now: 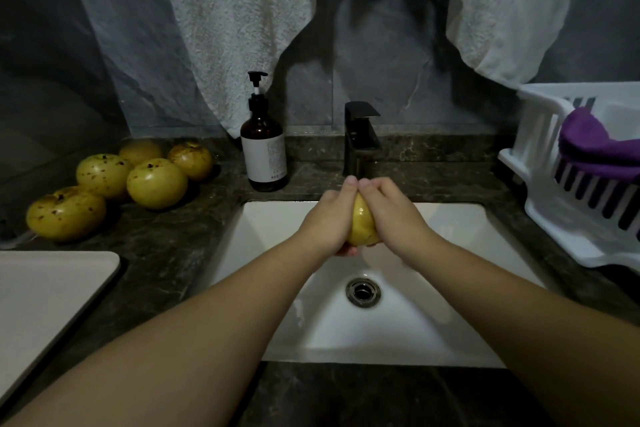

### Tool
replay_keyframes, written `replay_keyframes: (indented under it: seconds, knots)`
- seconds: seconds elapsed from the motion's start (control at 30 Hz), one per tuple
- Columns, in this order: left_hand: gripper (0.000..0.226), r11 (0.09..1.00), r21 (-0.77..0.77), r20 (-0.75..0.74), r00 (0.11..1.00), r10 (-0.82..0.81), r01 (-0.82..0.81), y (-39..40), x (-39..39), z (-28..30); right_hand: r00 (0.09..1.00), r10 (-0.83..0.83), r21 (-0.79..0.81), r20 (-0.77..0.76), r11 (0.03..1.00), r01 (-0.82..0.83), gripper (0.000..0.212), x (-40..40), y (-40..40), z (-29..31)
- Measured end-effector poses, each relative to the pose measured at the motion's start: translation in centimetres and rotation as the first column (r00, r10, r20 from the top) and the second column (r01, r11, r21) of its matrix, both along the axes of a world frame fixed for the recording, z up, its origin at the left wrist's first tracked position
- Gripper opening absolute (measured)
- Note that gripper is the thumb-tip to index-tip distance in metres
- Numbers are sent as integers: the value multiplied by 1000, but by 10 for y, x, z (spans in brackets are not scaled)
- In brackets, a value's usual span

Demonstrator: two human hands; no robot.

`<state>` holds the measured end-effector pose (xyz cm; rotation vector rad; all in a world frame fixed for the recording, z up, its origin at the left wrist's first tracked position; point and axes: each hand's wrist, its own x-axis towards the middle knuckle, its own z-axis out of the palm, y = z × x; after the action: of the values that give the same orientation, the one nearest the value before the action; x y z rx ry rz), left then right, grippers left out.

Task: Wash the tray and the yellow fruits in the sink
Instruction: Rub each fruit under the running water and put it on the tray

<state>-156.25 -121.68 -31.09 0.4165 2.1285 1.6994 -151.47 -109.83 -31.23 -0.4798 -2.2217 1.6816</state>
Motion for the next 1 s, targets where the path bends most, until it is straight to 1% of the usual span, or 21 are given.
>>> replay_keyframes:
  seconds: [0.07, 0.1, 0.13, 0.23, 0.27, 0.37, 0.4, 0.43, 0.5, 0.53, 0.57, 0.67, 0.7, 0.73, 0.77, 0.8, 0.83, 0.87, 0.9, 0.97, 1.0]
  knots:
    - [58, 999, -26, -112, 993, 20, -23, 1, -1, -5, 998, 15, -296, 60, 955, 3, 34, -1, -4, 6]
    - [59, 999, -31, -118, 993, 23, -27, 2, 0, -6, 997, 26, -369, 68, 929, 1, 37, 1, -5, 6]
    - [60, 1000, -12, -75, 997, 24, -25, 2, 1, -5, 998, 21, -339, 59, 941, 0, 38, 2, -5, 5]
    - [66, 998, 63, 74, 997, 14, -19, 3, 2, 1, 999, 24, 12, -36, 1000, -24, 42, 4, -2, 1]
    - [65, 997, 72, 62, 998, 20, -25, 3, 2, 1, 999, 31, 15, -33, 999, -30, 41, 3, -1, 1]
    - [60, 998, -42, -199, 979, 40, -49, 3, 1, -7, 997, 32, -357, 77, 934, -3, 42, 3, -5, 5]
    - [57, 996, -63, -226, 973, 41, -56, 3, 3, -7, 996, 24, -412, 91, 911, 16, 43, 4, -5, 5]
    - [54, 997, -49, -184, 982, 42, -52, 4, 4, -5, 997, 2, -367, 79, 930, 27, 43, 4, -5, 4]
    - [54, 996, 67, 26, 998, 49, -51, 6, 5, 3, 999, -33, -72, -20, 997, 32, 39, 2, -1, 0]
    - [56, 993, 104, 88, 995, 50, -59, 6, 7, 6, 998, -33, 25, -55, 999, 34, 38, 3, -1, 0]
    - [58, 992, 108, 70, 996, 55, -62, 5, 6, 6, 998, -26, 21, -49, 999, 27, 38, 2, -2, 1]
    - [52, 998, -36, -216, 976, 34, -43, 3, 4, -2, 995, 26, -342, 101, 940, 10, 43, 2, -5, 5]
    - [48, 998, -50, -210, 977, 26, -38, 3, 4, -4, 992, 19, -357, 126, 934, 28, 47, 3, -5, 4]
    - [47, 999, -35, -138, 990, 27, -32, 3, 4, -3, 993, -7, -266, 122, 963, 40, 48, 2, -5, 1]
    - [49, 999, 6, -26, 999, 37, -37, 4, 5, 0, 996, -40, -107, 79, 993, 48, 47, 1, -3, -2]
    - [51, 998, 48, 69, 997, 45, -48, 5, 5, 2, 998, -59, 69, 13, 996, 58, 43, 0, -1, -4]
    - [52, 996, 75, 113, 993, 47, -56, 5, 7, 3, 997, -65, 158, -44, 985, 71, 38, 0, -1, -5]
    - [50, 995, 83, 87, 995, 53, -60, 6, 7, 2, 996, -66, 143, -59, 987, 74, 35, -2, 0, -4]
    - [47, 996, 62, -13, 998, 58, -57, 6, 5, 0, 998, -62, -3, -27, 998, 62, 34, -3, -1, 0]
    - [44, 998, -45, -235, 972, 21, -33, 4, 5, -4, 996, -4, -378, 92, 925, 38, 41, -1, -2, 4]
    - [45, 996, -78, -250, 968, 13, -34, 4, 4, -6, 990, 26, -423, 137, 905, 35, 47, 1, -1, 3]
